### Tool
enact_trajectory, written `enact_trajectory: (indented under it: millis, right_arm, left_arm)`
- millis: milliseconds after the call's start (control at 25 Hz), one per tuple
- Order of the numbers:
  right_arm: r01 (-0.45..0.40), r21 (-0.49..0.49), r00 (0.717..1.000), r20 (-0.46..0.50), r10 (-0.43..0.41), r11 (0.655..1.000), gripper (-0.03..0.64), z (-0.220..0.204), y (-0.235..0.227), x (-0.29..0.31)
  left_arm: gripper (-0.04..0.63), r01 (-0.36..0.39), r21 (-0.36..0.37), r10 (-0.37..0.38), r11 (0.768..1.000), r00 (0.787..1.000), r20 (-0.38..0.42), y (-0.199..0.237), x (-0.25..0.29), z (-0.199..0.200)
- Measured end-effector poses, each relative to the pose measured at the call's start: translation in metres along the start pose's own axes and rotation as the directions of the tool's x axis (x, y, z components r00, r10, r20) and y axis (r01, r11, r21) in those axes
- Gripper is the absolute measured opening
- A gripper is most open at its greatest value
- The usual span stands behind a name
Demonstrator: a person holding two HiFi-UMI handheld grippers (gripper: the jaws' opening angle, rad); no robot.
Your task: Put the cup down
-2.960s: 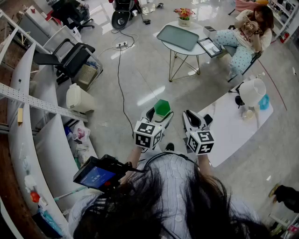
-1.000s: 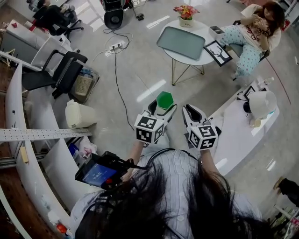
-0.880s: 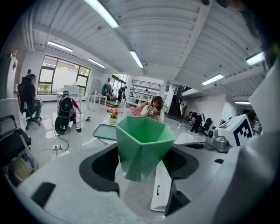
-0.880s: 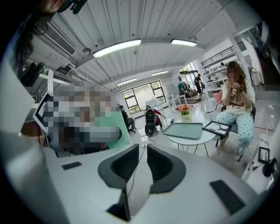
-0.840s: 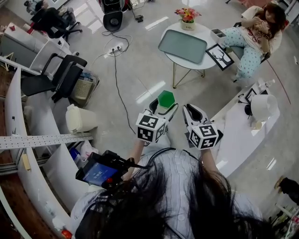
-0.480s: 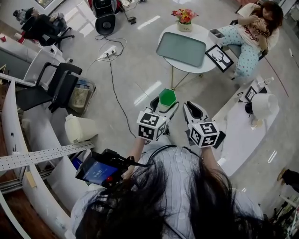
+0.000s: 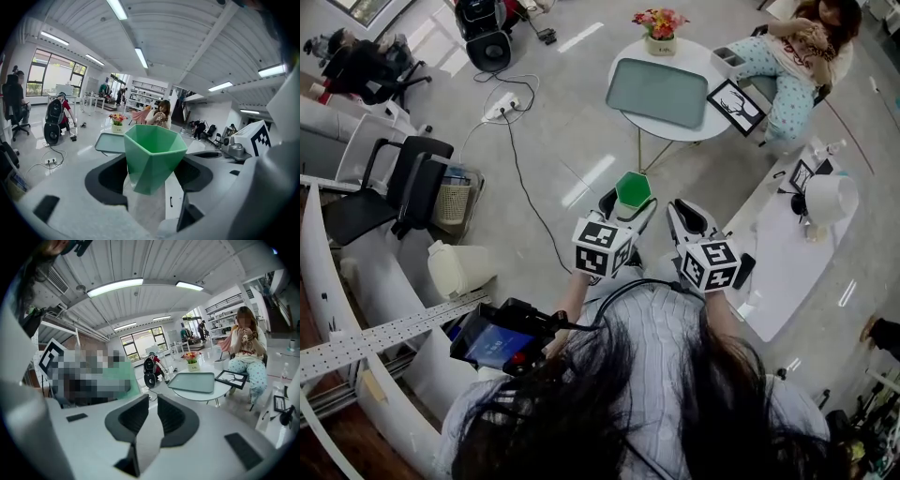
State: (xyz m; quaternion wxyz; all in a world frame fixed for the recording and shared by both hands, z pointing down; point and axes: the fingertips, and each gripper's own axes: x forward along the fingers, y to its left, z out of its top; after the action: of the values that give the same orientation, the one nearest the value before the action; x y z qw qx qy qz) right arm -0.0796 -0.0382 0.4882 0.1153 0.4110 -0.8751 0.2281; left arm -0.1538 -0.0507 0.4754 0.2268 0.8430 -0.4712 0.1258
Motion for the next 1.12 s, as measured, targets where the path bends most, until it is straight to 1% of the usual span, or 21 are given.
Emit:
enact_trajectory:
  millis: [160,480,680,880,1000,1120]
  right_arm:
    - [0.014,0.012,1.0,0.0,-0.014,1.0,0.072,0.001,-0.002,0.0]
    - [0.017,0.025,1.0,-0.02,-0.017,1.0,0.073,0.002,-0.016,0.012]
    - [-0.009,0.033,1.0,-0.004,0.009,0.999,0.073,0.015,-0.025,0.028]
    - [-0.03,0.038,1.0,0.001,0.03,0.999,0.072,0.027,-0.04,0.052]
    - [-0.046,0.042,0.999,0.003,0.046,0.998,0.073,0.038,-0.052,0.066]
    - [-0.048,0.051,0.999,-0.006,0.048,0.998,0.074,0.047,-0.07,0.081]
  left_arm:
    - [0.322,0.016,-0.009,-0.016,1.0,1.0,-0.01,0.0,0.003,-0.001]
    - [0.322,0.028,-0.031,-0.029,0.999,0.999,-0.023,0.006,0.023,0.004]
    - [0.322,0.022,-0.041,-0.023,0.999,0.999,-0.024,0.015,0.035,0.013]
    - [0.322,0.003,-0.052,-0.005,0.999,0.999,-0.045,0.032,0.055,0.018]
    - [0.322,-0.007,-0.057,0.004,0.998,0.999,-0.051,0.043,0.072,0.028]
    - [0.322,-0.004,-0.047,0.001,0.999,0.998,-0.068,0.05,0.096,0.038]
